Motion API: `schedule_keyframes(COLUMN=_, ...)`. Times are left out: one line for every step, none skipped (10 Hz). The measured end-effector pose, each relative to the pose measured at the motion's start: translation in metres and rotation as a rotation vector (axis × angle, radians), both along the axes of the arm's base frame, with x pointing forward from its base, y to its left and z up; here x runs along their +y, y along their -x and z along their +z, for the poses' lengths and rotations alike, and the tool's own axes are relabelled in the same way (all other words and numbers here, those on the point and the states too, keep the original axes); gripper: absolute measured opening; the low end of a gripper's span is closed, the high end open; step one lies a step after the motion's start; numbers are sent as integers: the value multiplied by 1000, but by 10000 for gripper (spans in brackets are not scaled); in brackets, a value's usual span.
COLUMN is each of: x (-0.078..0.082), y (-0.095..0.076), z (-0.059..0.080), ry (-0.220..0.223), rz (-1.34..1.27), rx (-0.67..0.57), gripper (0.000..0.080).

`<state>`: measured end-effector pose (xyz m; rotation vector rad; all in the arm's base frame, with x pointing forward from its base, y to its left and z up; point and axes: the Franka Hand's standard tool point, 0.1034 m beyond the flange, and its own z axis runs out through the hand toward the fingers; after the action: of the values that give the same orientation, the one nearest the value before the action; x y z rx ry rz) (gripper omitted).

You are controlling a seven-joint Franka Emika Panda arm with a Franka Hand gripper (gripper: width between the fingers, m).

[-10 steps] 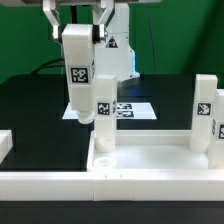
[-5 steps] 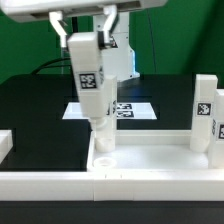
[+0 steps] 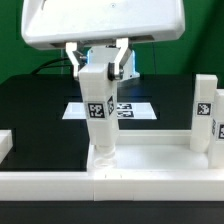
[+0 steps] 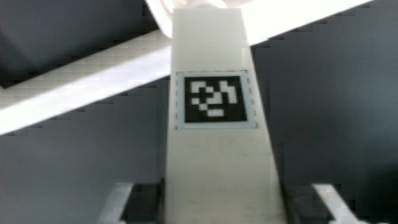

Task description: Assemble desk

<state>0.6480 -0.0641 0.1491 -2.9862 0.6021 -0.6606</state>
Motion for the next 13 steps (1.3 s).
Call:
schedule_keyframes(x=0, y=0, z=0, ry=-6, rz=-21, rx=-1, gripper=291)
schedule_keyframes(x=5, y=0, z=-2, ry=-36, rz=-97, rx=0, gripper=291)
schedule_keyframes(x=4, y=-1, z=0, ry=-30, rz=-142, rx=16, gripper=291)
schedule_keyframes(x=1, y=-3, z=11, ry=-23, rz=-197, rx=70, gripper=291)
schedule_keyframes(x=-2, y=-8, z=17, ry=1, rz=-184, rx=50, gripper=291)
schedule_keyframes(x=-1, y=-6, z=13, ry=3, rz=-183, rx=58, gripper=291)
schedule_keyframes(x=-1, y=-6, z=12, ry=3, rz=-183, rx=60, gripper=291)
schedule_keyframes(x=-1, y=-8, z=13, ry=11, rz=-187, rx=42, gripper=291)
schedule_keyframes(x=5, y=-7, z=9, ry=43, rz=-177, rx=-5, gripper=291)
schedule_keyframes(x=10, y=-2, z=7, ry=68, rz=-160, rx=-27, gripper=291)
schedule_keyframes(x=12, y=0, z=10, ry=86, rz=-149, rx=-35, gripper=291)
schedule_keyframes(x=8, y=-4, z=19, ry=97, rz=-145, rx=-49, gripper=291)
schedule_keyframes(x=8, y=-4, z=23, ry=102, rz=-145, rx=-65, gripper=291)
